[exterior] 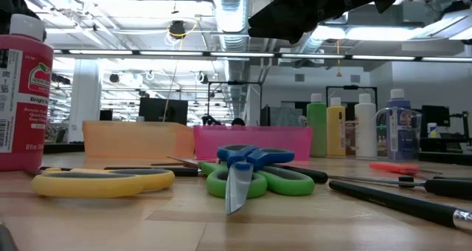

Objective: Pick & Place Paint Supplies
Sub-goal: Put the pink paint bottle into the transparent bin

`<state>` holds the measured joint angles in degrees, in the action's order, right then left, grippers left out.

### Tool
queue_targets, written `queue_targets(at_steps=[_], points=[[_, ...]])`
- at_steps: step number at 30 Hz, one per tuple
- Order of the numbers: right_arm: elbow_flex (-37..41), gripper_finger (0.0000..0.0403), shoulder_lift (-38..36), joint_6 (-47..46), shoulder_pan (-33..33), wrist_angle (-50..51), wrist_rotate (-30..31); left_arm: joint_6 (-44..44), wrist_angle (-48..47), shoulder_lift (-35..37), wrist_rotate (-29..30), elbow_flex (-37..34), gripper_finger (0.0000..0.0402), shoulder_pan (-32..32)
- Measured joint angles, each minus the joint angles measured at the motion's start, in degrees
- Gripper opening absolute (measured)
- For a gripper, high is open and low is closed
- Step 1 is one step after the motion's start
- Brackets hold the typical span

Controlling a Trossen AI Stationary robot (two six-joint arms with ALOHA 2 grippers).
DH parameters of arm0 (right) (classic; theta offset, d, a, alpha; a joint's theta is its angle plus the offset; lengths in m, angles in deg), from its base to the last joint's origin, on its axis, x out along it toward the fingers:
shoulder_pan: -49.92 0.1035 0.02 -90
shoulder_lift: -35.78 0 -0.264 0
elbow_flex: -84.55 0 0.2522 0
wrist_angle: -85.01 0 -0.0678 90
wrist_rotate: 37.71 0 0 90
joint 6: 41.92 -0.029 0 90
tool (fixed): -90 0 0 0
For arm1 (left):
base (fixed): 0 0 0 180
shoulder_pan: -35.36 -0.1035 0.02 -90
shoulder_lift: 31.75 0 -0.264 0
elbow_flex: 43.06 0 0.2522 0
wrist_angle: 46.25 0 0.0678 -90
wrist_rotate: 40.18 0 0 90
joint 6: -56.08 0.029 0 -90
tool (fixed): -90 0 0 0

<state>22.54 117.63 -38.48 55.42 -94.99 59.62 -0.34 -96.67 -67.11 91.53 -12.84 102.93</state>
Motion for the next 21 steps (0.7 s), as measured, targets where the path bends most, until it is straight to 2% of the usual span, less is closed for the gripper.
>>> queue_targets(at_steps=[7, 10, 14, 21], points=[[0.0, 0.0179, 0.0, 0.0, 0.0, -0.2, 0.0, -2.5, 6.9, 0.0, 9.5, -7.0, 0.0299, 3.8], [0.0, 0.0179, 0.0, 0.0, 0.0, -0.2, 0.0, 0.9, 11.9, -0.9, 13.1, -7.9, 0.0299, 4.1], [0.0, 0.0179, 0.0, 0.0, 0.0, -0.2, 0.0, 6.3, 17.1, -2.7, 14.2, -8.0, 0.0298, 4.1], [0.0, 0.0179, 0.0, 0.0, 0.0, -0.2, 0.0, 7.1, 21.2, -6.4, 18.0, -7.9, 0.0298, 4.1]])
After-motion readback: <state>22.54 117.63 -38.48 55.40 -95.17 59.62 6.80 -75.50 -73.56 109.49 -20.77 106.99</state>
